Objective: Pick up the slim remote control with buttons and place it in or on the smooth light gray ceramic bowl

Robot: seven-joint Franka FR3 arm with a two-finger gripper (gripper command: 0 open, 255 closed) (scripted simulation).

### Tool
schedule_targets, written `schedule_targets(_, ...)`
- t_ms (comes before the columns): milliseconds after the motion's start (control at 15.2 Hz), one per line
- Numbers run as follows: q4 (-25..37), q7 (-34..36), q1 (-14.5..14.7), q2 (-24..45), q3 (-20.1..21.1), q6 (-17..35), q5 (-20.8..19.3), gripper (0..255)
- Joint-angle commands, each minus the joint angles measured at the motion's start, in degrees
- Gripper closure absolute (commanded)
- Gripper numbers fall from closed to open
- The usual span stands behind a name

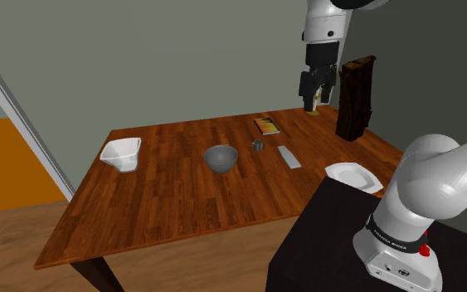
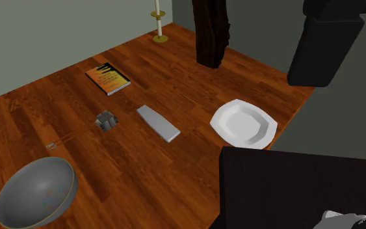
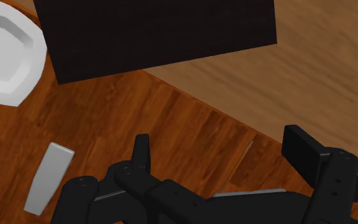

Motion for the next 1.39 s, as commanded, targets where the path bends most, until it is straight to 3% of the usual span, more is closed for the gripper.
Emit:
schedule_targets(0, 0.0, 0.0, 0.0, 0.0, 0.0, 0.0, 0.0, 0)
schedule_targets(660, -7.56, -0.99, -3.98, 10.5, -4.58, 19.46, -3.39, 0)
schedule_targets(1320, -7.72, -2.43, -7.18, 27.68, -9.72, 38.31, -4.32, 0)
